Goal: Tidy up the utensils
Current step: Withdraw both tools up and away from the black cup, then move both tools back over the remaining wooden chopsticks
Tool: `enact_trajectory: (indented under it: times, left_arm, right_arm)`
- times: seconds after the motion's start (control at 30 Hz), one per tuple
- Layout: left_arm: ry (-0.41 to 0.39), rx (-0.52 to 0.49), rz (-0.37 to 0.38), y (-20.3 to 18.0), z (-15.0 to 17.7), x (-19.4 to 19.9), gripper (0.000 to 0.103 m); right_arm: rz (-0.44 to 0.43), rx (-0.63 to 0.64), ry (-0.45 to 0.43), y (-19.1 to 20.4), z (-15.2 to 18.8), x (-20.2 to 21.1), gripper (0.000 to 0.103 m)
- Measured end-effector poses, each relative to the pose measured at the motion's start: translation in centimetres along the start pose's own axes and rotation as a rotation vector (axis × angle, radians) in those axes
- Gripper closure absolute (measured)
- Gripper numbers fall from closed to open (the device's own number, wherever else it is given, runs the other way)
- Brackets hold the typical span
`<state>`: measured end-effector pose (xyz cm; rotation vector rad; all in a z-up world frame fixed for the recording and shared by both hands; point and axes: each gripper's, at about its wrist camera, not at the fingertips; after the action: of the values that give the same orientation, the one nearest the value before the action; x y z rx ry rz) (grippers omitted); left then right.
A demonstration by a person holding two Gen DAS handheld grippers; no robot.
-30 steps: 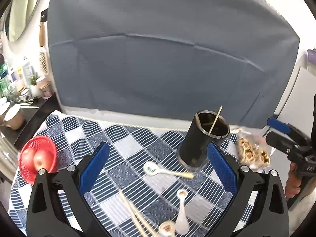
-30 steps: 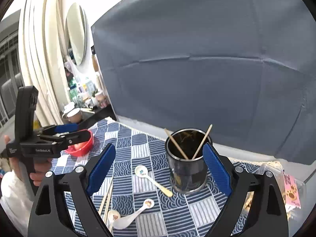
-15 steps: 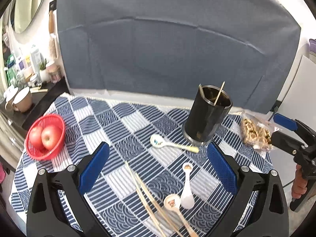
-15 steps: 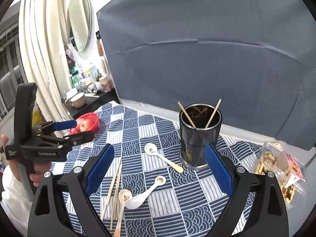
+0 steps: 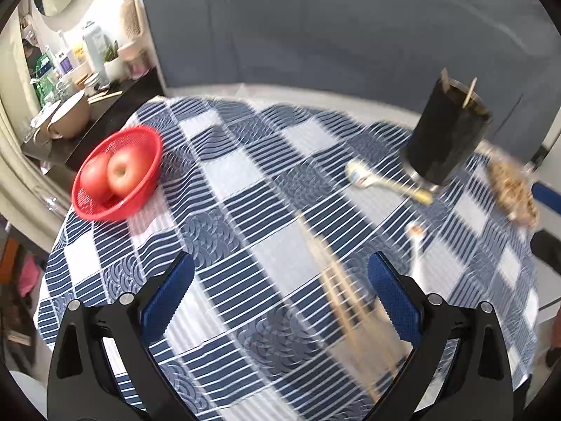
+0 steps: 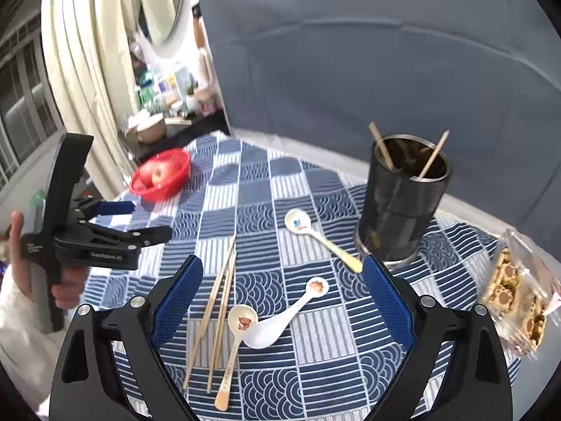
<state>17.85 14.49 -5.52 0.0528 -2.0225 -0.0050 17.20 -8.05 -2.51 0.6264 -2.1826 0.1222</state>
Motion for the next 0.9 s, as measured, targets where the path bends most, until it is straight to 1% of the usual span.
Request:
enact_trajectory:
  times: [0.1, 0.17, 0.2, 0.27, 0.37, 0.53, 0.67, 0.7, 0.9]
  left_arm:
    - [0.042, -0.025, -0.011, 1.1, 0.9, -1.4, 0.006]
    - [0.063, -0.047, -0.034, 1.7, 1.3, -2.2, 0.006]
    - [0.078, -0.051, -0.034, 2.0, 1.5, -2.6, 0.006]
    - [0.106, -0.045, -0.012, 2.7, 1.8, -3.3, 0.006]
    - [0.14, -0.031, -0.007, 3.3, 2.3, -4.6, 0.006]
    - [0.182, -0.014, 0.016, 3.0, 3.3, -6.6, 0.006]
    - [0.199, -0.033, 0.011, 2.4, 4.2, -7.8, 0.006]
    - [0.2, -0.032, 0.023, 2.2, 4.4, -8.0, 0.006]
    - [0.255, 0.011, 0.038, 1.7, 5.5, -9.1, 0.006]
  right_arm:
    - [0.031, 0.007, 0.059, 0.2, -0.3, -2.7, 0.015]
    - [0.031, -0.007, 0.085, 0.1, -0.6, -4.0, 0.015]
    - [0.03, -0.01, 0.098, 0.1, -0.8, -4.8, 0.015]
    - [0.041, -0.014, 0.135, 0.2, -1.2, -6.6, 0.015]
    - [0.053, -0.007, 0.198, 0.9, -1.9, -9.4, 0.015]
    - [0.078, 0.042, 0.294, 2.9, -2.4, -13.6, 0.015]
    - [0.089, 0.058, 0.337, 4.1, -2.3, -15.6, 0.015]
    - [0.088, 0.055, 0.344, 4.1, -2.3, -15.9, 0.015]
    - [0.088, 0.039, 0.394, 4.6, -1.9, -17.8, 0.015]
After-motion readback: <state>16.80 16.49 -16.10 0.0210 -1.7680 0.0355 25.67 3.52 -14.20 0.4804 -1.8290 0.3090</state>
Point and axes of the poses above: each gripper's, at about its wrist camera, not at the fingertips, and x roughly against the way its jaws point, y to its left, z to its underside, and after that the axes turned 7 degrees about y, right-handed
